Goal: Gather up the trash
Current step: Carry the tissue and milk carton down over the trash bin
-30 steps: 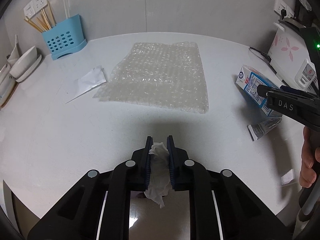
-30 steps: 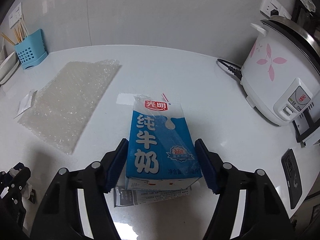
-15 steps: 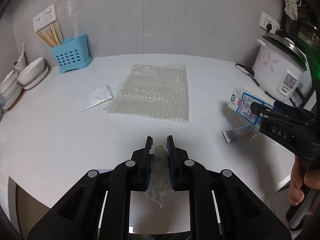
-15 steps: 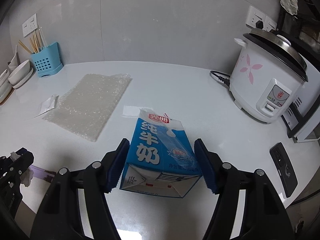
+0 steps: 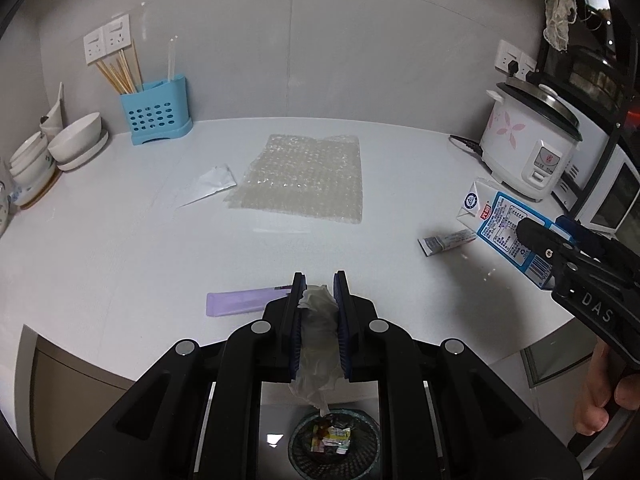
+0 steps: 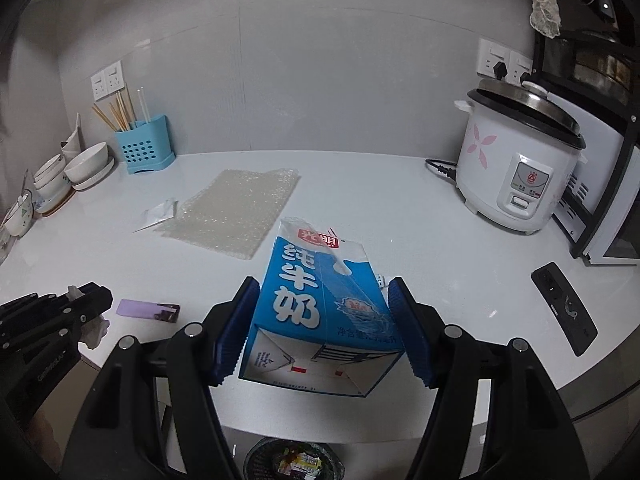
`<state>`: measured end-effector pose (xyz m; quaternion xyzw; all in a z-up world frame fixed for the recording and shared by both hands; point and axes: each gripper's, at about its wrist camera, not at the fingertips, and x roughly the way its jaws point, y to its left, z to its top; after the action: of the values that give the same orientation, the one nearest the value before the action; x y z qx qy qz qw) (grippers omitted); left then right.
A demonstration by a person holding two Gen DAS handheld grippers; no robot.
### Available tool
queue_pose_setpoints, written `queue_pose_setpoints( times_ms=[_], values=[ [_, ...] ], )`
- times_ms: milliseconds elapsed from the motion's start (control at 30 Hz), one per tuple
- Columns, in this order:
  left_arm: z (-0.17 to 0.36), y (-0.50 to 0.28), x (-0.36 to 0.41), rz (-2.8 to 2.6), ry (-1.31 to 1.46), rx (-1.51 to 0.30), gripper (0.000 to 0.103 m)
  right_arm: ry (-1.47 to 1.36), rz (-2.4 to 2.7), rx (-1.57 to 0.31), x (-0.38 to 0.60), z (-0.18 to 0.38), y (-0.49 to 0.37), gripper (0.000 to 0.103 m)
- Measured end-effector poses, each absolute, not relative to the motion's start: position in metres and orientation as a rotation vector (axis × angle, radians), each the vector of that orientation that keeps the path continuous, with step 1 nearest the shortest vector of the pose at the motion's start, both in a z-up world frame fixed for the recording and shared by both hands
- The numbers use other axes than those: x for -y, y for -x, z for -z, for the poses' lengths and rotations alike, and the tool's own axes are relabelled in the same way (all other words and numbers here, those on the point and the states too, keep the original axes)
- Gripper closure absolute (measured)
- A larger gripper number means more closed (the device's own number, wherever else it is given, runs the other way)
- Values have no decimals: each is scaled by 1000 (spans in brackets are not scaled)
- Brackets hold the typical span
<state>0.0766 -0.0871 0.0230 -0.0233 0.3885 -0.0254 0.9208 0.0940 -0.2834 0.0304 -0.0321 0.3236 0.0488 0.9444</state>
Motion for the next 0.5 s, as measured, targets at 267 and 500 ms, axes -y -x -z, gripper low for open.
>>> queue_pose_setpoints(
  times_ms=[267,500],
  values=[
    [-5,-52,89,53,37,-798,89,185,-90,-620,262,-10,-49,71],
    [18,-57,89,58,54,-846,89,116,-74,-759,283,33,-83,70]
  ],
)
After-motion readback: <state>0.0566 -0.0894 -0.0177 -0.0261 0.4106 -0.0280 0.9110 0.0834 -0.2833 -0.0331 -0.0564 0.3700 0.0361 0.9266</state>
